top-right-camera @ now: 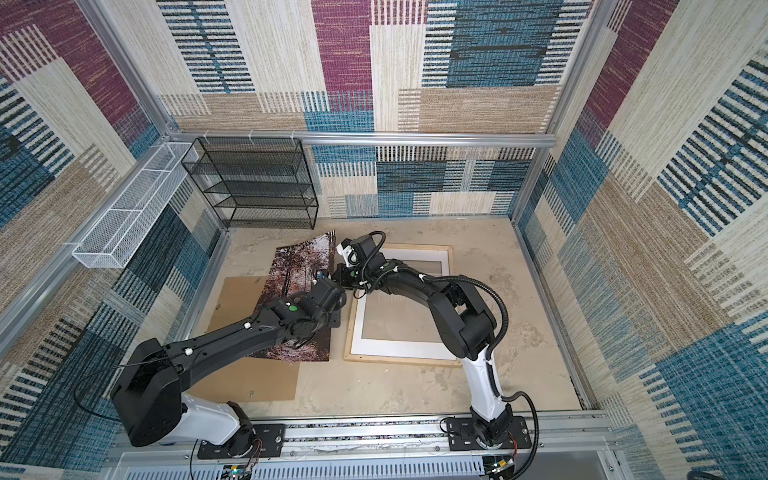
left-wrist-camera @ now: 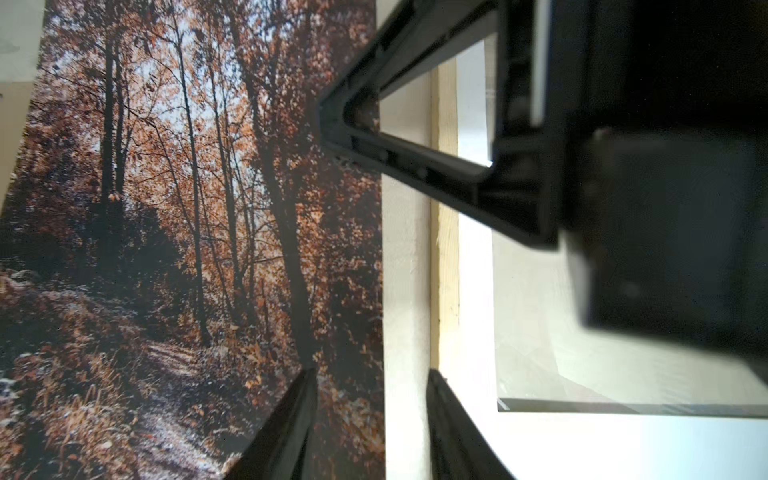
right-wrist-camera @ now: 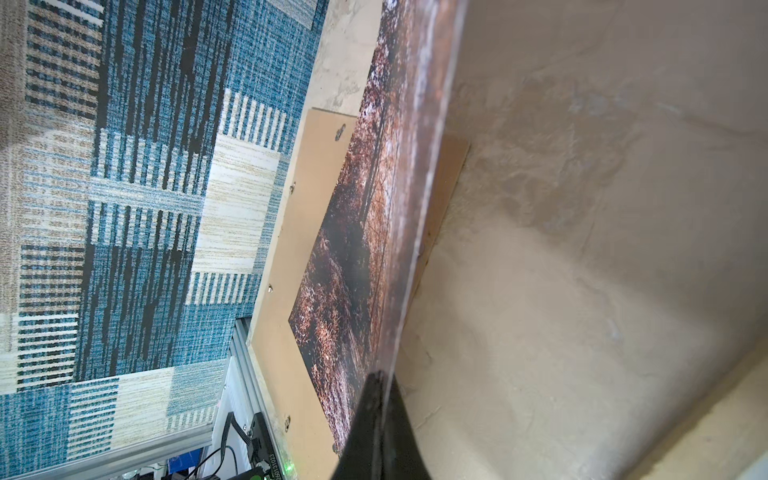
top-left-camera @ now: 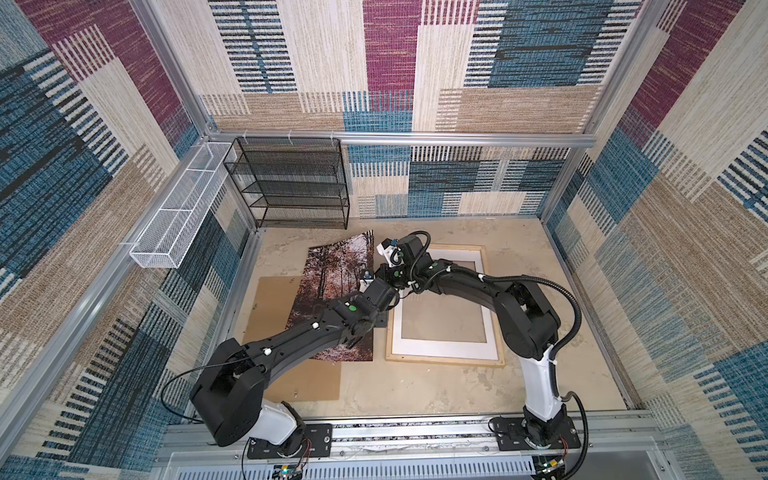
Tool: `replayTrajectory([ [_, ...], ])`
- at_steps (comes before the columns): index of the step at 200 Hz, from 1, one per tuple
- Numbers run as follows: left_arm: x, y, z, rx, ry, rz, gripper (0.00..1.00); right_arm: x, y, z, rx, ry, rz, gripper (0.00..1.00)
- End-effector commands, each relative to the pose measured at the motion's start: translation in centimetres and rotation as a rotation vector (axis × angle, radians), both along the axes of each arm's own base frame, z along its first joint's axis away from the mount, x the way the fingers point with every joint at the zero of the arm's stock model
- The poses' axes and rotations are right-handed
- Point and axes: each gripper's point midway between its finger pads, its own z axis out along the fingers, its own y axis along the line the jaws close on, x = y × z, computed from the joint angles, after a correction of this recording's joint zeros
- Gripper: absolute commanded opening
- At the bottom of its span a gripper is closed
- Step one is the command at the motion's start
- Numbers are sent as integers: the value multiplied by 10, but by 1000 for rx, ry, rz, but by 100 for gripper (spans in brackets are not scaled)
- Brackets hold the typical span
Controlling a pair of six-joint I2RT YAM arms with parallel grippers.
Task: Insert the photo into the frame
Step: 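Pinch the forest photo's edge with both grippers and lift it off the board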
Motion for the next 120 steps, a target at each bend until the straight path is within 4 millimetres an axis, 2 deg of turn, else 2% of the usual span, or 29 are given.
replayTrajectory([
  [1, -7, 20, -3, 132, 5, 73, 45, 4, 2, 13, 38, -26, -3, 0],
  [47, -9, 22, -16, 274, 30, 87, 42, 3, 1, 14, 47, -24, 0, 0],
  [120, -7, 16, -22, 314, 32, 72, 38, 3, 1, 14, 61, -12, 8, 0],
])
